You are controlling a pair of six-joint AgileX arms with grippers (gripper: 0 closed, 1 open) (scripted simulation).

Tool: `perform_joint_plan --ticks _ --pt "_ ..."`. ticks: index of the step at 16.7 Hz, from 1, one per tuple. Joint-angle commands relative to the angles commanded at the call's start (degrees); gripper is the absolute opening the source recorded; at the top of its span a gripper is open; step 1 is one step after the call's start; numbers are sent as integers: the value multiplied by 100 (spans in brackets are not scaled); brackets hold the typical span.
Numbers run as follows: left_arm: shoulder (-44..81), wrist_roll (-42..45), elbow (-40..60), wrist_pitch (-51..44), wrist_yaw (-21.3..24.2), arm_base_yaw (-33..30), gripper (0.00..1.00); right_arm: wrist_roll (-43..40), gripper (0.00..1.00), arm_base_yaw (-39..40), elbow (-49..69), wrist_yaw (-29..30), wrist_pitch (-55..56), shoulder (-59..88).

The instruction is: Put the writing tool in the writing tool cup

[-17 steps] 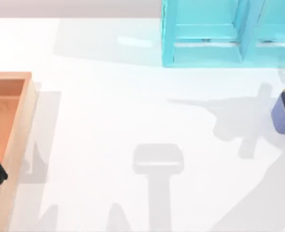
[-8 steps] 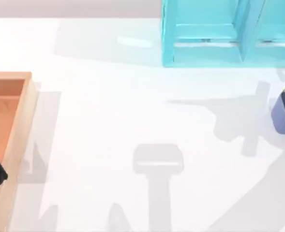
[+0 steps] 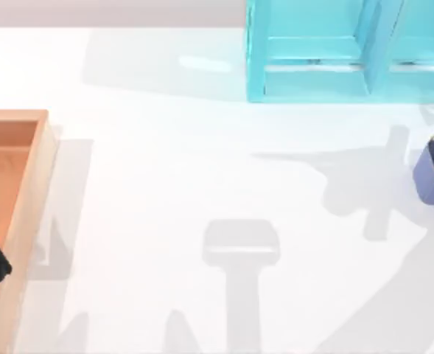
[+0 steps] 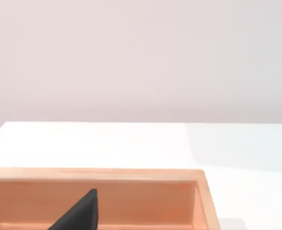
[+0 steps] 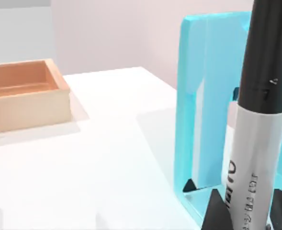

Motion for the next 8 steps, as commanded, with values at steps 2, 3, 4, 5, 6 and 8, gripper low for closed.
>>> perform_joint_plan --ticks 2,3,4,5,6,8 --pt "0 0 0 0 0 0 100 0 30 0 0 0 0 0" --pt "0 0 0 0 0 0 100 0 38 0 0 0 0 0" --pt "0 0 0 0 0 0 100 0 45 0 0 0 0 0" --pt "0 0 0 0 0 0 100 0 53 0 0 0 0 0" --pt "0 0 0 0 0 0 100 0 60 0 0 0 0 0" --pt "0 0 0 0 0 0 100 0 75 0 0 0 0 0"
